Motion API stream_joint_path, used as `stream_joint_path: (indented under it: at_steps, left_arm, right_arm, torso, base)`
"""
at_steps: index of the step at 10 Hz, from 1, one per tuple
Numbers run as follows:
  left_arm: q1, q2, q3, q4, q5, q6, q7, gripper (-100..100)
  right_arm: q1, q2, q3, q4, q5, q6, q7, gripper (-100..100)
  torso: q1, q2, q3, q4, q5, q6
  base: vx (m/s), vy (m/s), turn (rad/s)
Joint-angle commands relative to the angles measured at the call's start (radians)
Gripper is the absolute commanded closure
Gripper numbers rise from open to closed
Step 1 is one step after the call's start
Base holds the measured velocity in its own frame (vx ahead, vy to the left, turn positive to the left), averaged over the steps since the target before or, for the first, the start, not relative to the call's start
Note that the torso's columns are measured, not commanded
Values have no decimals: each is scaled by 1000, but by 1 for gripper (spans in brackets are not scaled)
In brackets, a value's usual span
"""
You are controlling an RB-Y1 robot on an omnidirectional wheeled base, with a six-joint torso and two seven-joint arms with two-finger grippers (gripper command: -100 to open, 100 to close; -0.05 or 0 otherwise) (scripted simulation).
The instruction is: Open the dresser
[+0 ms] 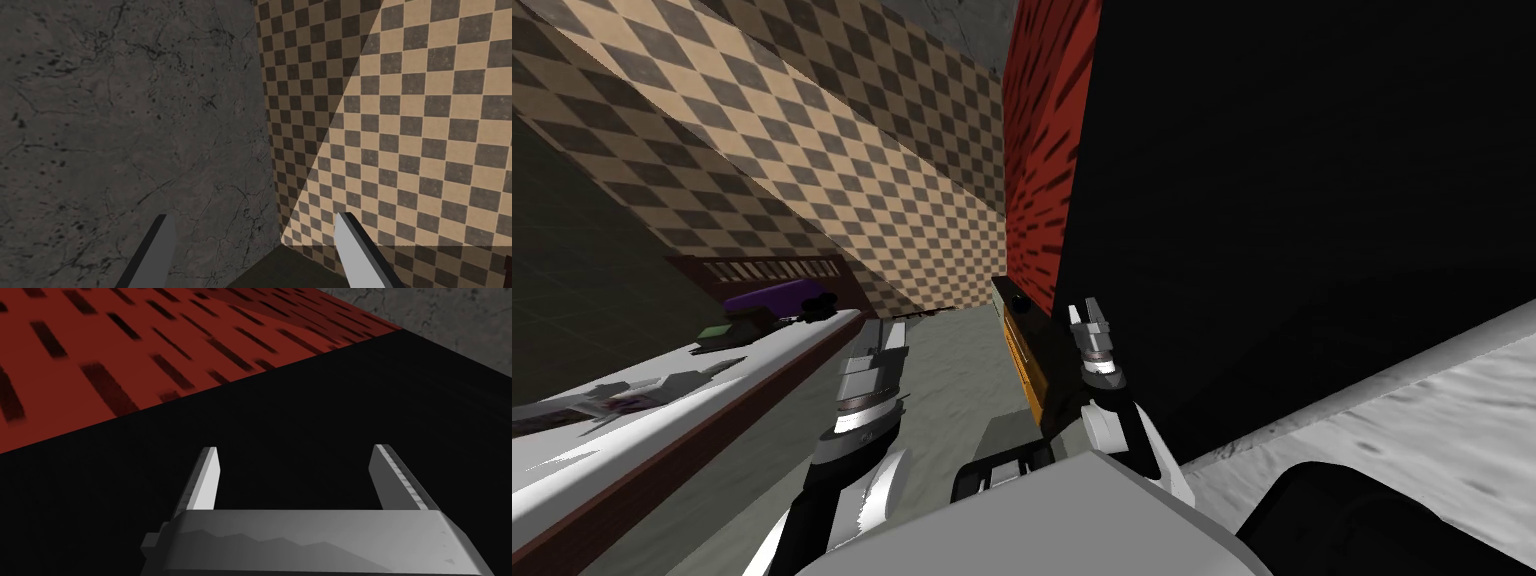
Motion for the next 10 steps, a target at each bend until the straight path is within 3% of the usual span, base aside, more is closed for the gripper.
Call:
stream_joint_path:
  at_steps: [1, 2, 3, 5, 9, 10]
  left_arm:
    - [0, 0, 0, 0, 0, 0, 0, 0]
    - [0, 0, 0, 0, 0, 0, 0, 0]
    - [0, 0, 0, 0, 0, 0, 0, 0]
    - [0, 0, 0, 0, 0, 0, 0, 0]
    - [0, 0, 0, 0, 0, 0, 0, 0]
    - [0, 0, 0, 0, 0, 0, 0, 0]
  right_arm:
    - [0, 0, 0, 0, 0, 0, 0, 0]
    - [0, 0, 0, 0, 0, 0, 0, 0]
    - [-8, -36, 9, 22, 7, 15, 29, -100]
    - [-19, -65, 21, 53, 18, 36, 71, -100]
    - [-51, -119, 59, 144, 51, 98, 184, -100]
    - [-51, -119, 59, 144, 51, 98, 196, -100]
  torso:
    - [0, 74, -148, 74, 0, 0]
    - [0, 148, -295, 148, 0, 0]
    - [0, 221, -443, 221, 0, 0]
    - [0, 264, -532, 264, 0, 0]
    - [0, 268, -537, 268, 0, 0]
    - [0, 268, -537, 268, 0, 0]
  base:
    - [0, 0, 0]
    - [0, 0, 0]
    - [11, 0, 78]
    - [11, -2, 92]
    - [16, -3, 129]
    - [15, -3, 56]
